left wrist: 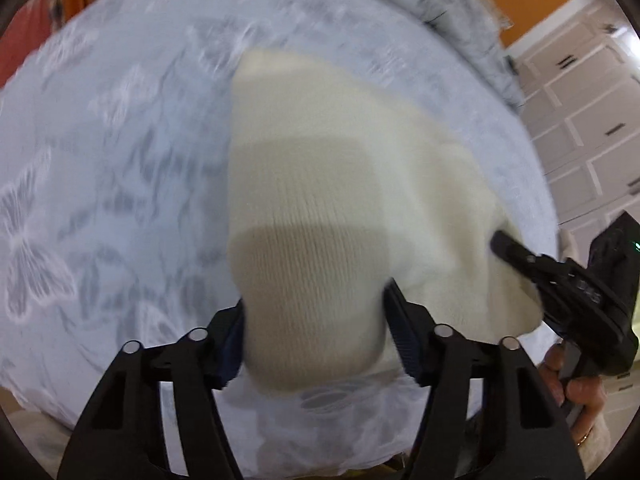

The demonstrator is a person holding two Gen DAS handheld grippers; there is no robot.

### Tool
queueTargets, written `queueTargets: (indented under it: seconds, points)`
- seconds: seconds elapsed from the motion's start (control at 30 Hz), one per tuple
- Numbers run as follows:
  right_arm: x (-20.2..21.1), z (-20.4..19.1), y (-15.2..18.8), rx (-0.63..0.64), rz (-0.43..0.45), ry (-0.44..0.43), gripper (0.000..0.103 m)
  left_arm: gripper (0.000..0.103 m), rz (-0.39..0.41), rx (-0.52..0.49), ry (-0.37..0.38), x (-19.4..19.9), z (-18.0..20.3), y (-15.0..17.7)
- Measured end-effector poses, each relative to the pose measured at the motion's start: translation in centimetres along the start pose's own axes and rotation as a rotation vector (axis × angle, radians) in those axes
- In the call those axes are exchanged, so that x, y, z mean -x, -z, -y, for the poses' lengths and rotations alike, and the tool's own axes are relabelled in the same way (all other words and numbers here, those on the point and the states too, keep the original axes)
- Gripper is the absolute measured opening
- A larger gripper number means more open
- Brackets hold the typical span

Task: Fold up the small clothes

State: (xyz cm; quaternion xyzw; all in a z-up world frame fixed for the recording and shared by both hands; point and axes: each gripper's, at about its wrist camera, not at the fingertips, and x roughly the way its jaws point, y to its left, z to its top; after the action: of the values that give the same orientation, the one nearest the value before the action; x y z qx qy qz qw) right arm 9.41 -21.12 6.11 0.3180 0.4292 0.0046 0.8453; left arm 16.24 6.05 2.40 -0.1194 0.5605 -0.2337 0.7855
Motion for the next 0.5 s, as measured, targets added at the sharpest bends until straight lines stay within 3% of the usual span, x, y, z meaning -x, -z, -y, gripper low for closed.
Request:
queueTargets:
  seconds: [0.07, 0.1, 0.13, 0.17, 0.2, 0.27, 0.37, 0.43, 0.5]
  points:
    - [-0.4, 0.8, 0.4, 0.006, -0.001, 0.037, 0.03, 0.059, 0.044, -0.048, 0.016, 1.0, 0.6, 0.1]
    - [-2.2, 2.2, 0.8, -0.005, -0.066, 0.081, 0.031, 0.06, 0.041, -0.08, 0.008, 0.6, 0.9, 0.2]
    - [-4.3, 3.7, 1.4, -0.024, -0.153, 0.117, 0.033, 0.061, 0.019, -0.106, -0.016, -0.2, 1.0, 0.3]
    - [-5.4, 4.9, 2.0, -0.056, -0.196, 0.116, 0.038, 0.062, -0.051, -0.138, -0.082, -2.5, 1.0, 0.8]
    - [-4.4, 5.3, 2.3, -0.091, -0.155, 0.078, 0.04, 0.064, -0.081, -0.148, -0.127, -3.6, 0.8, 1.3]
    - [-2.4, 4.4, 2.2, -0.078, -0.116, 0.099, 0.04, 0.066, -0.033, -0.157, -0.132, -3.0, 0.9, 2.0]
    - [0.8, 1.8, 2.5, 0.041, -0.039, 0.139, 0.039, 0.064, -0.007, -0.135, -0.131, -1.2, 0.8, 2.3]
    - [0.9, 1.7, 3.2, 0.084, -0.066, 0.166, 0.037, 0.066, 0.009, -0.154, -0.168, -0.5, 1.0, 2.6]
    - [-2.2, 3.0, 4.8, 0.099, -0.175, 0.24, 0.032, 0.068, 0.005, -0.162, -0.199, -0.5, 1.1, 2.9]
